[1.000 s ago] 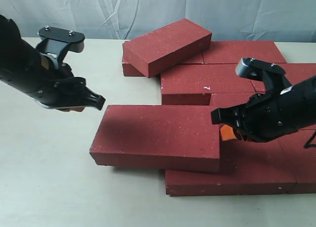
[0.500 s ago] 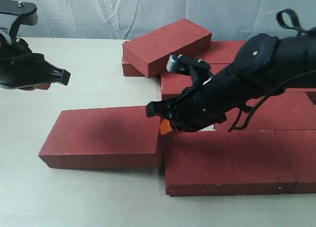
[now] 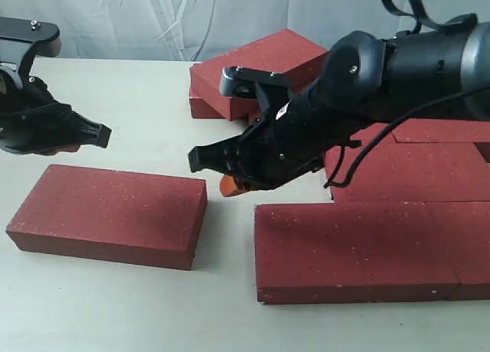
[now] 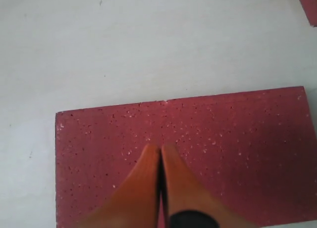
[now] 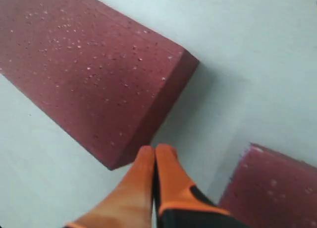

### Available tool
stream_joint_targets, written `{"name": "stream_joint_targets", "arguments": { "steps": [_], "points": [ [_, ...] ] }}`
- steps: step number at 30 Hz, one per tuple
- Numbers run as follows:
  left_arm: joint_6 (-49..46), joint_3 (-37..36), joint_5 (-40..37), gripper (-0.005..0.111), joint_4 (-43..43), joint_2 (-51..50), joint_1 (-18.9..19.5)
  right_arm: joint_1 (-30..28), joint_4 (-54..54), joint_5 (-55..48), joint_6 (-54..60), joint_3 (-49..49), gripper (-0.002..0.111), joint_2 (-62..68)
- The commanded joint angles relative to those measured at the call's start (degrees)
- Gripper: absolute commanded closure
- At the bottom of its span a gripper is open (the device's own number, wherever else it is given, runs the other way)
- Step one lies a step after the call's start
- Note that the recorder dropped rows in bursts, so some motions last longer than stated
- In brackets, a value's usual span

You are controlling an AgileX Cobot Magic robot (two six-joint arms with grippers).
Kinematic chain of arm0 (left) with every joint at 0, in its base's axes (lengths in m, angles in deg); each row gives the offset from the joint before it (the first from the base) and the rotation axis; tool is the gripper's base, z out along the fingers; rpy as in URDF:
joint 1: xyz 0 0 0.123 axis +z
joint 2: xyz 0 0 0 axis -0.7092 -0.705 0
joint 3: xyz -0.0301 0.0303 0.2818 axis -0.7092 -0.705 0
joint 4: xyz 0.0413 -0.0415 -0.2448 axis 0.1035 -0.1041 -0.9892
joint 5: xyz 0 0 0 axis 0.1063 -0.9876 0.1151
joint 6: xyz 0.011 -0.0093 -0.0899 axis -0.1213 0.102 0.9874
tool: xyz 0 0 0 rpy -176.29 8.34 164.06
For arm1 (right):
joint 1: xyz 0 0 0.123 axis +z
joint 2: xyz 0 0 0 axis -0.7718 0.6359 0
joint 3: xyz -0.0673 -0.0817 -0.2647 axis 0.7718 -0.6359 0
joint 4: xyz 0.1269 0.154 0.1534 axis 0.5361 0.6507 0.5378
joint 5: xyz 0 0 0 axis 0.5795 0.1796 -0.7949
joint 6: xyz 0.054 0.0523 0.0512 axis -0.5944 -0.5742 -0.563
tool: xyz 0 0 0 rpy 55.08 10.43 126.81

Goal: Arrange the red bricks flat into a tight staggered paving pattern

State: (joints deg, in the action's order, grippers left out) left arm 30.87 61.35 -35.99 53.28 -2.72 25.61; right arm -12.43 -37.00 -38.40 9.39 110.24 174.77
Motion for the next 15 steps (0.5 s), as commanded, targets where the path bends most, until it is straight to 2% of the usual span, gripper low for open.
{"name": "stream_joint_targets", "arguments": {
  "steps": [1,8,15],
  "points": [
    [-2.66,-2.48,0.86,0.107,-2.69,0.36,0.02,-3.17,-13.89,-8.22,-9.66,0.14,0.109,-3.52],
    [-6.36,-6.25,-0.27,0.107,-6.36,-0.49,0.02,-10.2,-20.0,-11.71,-9.7,-4.68,0.109,-9.9],
    [-11.96,-5.34,-2.13,0.107,-12.04,-5.73,0.02,-17.92,-24.44,-10.83,-9.7,-10.82,0.109,-17.27]
  ]
}}
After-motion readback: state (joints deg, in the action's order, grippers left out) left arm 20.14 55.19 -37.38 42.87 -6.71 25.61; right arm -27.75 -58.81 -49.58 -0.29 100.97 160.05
